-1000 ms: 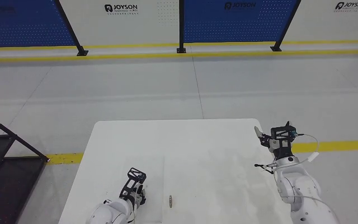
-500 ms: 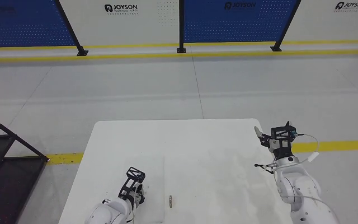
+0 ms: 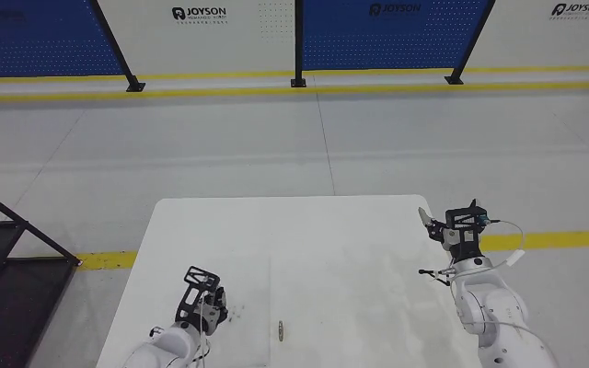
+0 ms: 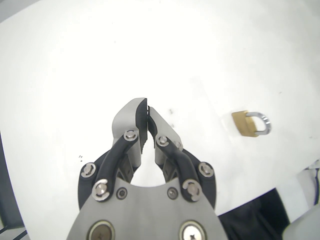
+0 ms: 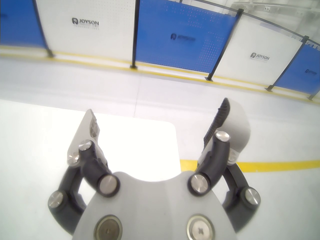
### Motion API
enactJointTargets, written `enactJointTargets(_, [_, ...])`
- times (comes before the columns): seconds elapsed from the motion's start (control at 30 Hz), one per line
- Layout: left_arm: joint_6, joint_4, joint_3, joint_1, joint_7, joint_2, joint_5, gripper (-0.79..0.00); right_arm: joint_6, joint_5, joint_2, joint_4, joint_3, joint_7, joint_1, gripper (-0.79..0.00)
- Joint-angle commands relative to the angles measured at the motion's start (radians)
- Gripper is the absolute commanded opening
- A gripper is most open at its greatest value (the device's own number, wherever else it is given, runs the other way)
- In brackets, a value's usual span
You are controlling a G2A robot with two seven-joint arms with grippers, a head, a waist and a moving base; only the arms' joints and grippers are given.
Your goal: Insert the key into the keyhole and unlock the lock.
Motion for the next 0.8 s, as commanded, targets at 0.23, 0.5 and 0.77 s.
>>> enactJointTargets(0.23, [-0.394,0.053,-0.186,0.180,0.521,0.011,-0.249,-0.785,0.000,0.000,0.000,0.000,0.000,0.000,0.000,0.000])
enactJointTargets(0.5, [-0.761,0.189,-0.207,0.162,0.869,0.015,-0.263,-0.785,-0.023,-0.004,-0.002,-0.013,-0.014,-0.011,-0.032,0.000])
enactJointTargets(0.77, [-0.845,0.237,-0.205,0.143,0.974,0.014,-0.237,-0.785,-0.134,-0.224,0.002,-0.150,-0.140,-0.068,-0.307,0.000])
